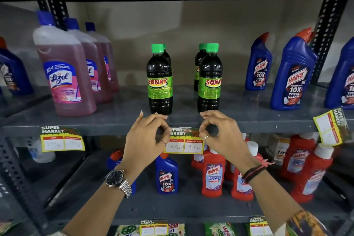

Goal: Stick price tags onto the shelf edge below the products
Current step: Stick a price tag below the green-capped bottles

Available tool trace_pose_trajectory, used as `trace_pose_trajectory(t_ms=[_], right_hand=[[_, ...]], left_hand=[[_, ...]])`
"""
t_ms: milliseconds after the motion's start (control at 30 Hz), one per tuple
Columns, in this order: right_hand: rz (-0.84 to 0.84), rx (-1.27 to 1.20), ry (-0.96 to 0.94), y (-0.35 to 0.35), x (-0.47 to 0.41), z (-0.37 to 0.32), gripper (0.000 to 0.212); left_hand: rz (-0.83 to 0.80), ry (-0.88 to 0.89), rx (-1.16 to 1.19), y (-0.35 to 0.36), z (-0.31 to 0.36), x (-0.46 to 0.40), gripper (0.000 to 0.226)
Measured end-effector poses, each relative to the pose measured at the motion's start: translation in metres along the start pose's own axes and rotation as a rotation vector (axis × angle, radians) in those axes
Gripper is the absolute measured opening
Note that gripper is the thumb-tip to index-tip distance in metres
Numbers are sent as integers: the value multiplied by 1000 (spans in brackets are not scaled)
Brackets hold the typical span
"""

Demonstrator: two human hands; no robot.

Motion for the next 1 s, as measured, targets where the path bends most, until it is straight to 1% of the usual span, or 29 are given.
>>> trace_pose_trajectory(t_ms=[167,333,367,467,533,633,733,867,1000], right_hand=[[101,7,-4,-5,-5,-4,8],[150,42,6,-3,-4,-4,11],[157,41,16,-3,-4,-3,15],[173,23,65,0,-5,-2,38],[190,67,69,4,-7,-4,44],[201,99,69,7,-9,-6,43],[173,71,55,6,-10,-6,34],[108,-22,56,1,-9,0,25],[31,-89,15,-2,-9,3,29]], left_hand=[[5,-34,-29,3,-4,-6,17],[50,-51,-47,5,-4,-7,17],[69,-57,-46,5,-4,-6,18],[129,-88,-35,4,-5,-6,27],[145,-102,-42,4,-6,-7,33],[152,-116,-55,7,-8,-8,40],[158,-131,-48,10,-10,-7,39],[155,-130,27,12,-13,-3,33],[106,-103,79,12,-15,1,25]])
Point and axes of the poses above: each hand's wrist, its own x-axis away from the middle knuckle, its own y-axis out of the palm, z = x × y, the point moved 8 cm from there along -x, towards the middle knuckle, and after that the axes turned 11 degrees about y, right-handed, at the moved point
